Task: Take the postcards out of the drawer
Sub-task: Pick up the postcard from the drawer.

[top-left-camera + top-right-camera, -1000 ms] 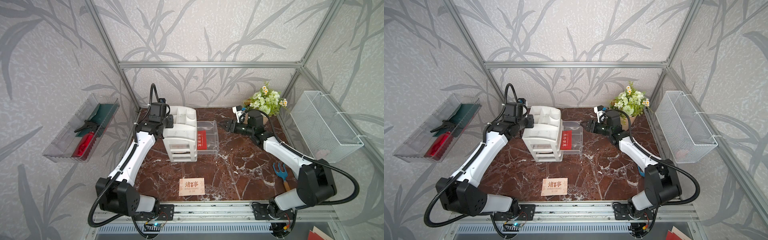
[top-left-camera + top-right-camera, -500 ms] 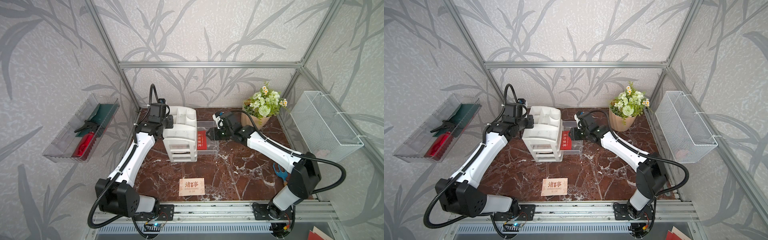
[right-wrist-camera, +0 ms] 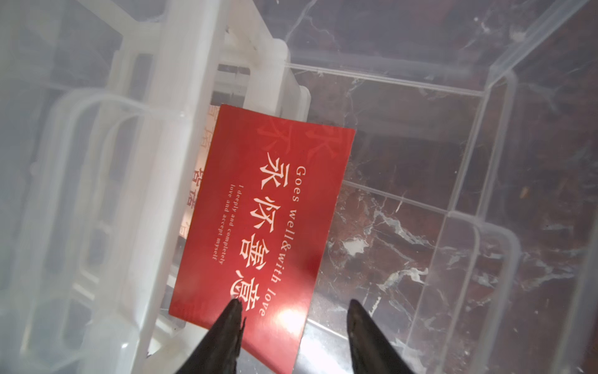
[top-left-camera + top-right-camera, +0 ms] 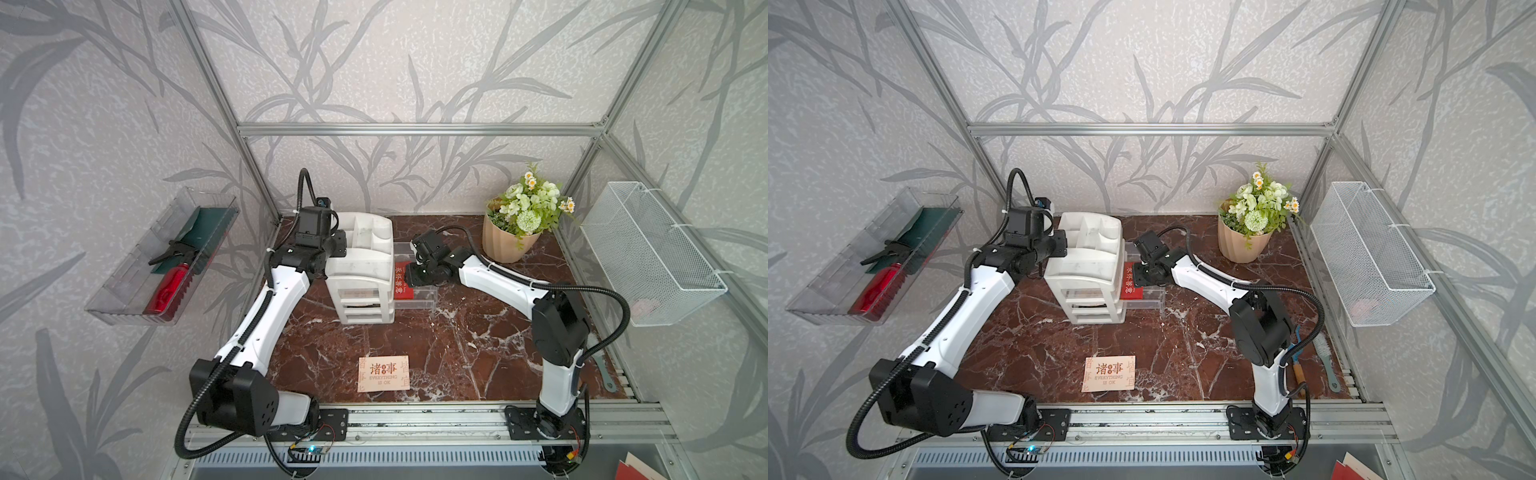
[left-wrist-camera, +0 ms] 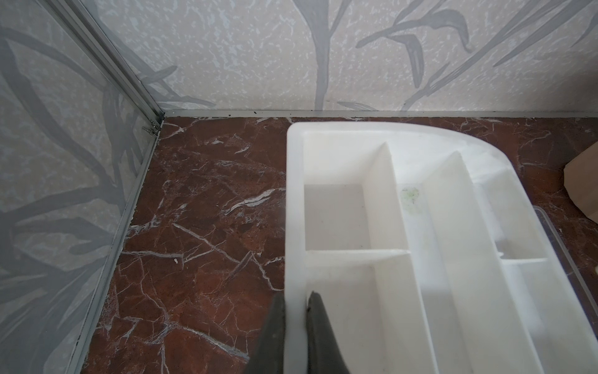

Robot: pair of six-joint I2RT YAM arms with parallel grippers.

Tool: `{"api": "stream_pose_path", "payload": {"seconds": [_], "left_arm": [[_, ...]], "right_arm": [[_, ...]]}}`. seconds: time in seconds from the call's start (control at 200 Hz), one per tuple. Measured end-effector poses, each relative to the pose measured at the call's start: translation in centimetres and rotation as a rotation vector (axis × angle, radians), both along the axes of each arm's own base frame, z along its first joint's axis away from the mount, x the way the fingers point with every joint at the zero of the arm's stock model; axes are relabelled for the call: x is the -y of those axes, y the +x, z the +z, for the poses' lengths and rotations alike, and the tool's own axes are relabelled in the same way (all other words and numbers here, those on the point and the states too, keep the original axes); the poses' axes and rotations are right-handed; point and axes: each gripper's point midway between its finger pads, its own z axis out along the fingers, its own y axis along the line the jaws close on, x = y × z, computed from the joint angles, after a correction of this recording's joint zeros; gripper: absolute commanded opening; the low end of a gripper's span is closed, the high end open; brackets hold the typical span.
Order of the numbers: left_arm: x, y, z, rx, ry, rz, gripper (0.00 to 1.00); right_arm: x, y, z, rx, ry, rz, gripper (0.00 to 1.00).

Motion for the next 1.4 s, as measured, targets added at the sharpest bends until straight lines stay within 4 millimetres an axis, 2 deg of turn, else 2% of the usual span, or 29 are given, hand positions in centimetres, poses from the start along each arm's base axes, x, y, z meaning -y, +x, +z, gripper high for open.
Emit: {"api": "stream_pose_path", "payload": {"seconds": [0.22,0.535,1.03,1.4], "left_arm": [[0.0,0.0,0.0,0.0,-0.002,-0.001,0.03],[0.0,0.0,0.0,0.001,-0.002,-0.001,0.03],[0.0,0.0,0.0,0.002,-0.001,-0.002,0.04],[0.0,0.0,0.0,0.002,-0.002,-0.002,0.04]], "right_arm": [[-0.6,0.7,-0.6,-0.009,-0.001,0.002,0.52],[-0.6,1.0,-2.4,-0.057,0.0,0.003,0.51],[-1.6,1.8,-2.2,-0.119,0.22,0.02,0.44],[-1.7,1.3,-0.5,-0.076,0.335,0.026,0.4]]}}
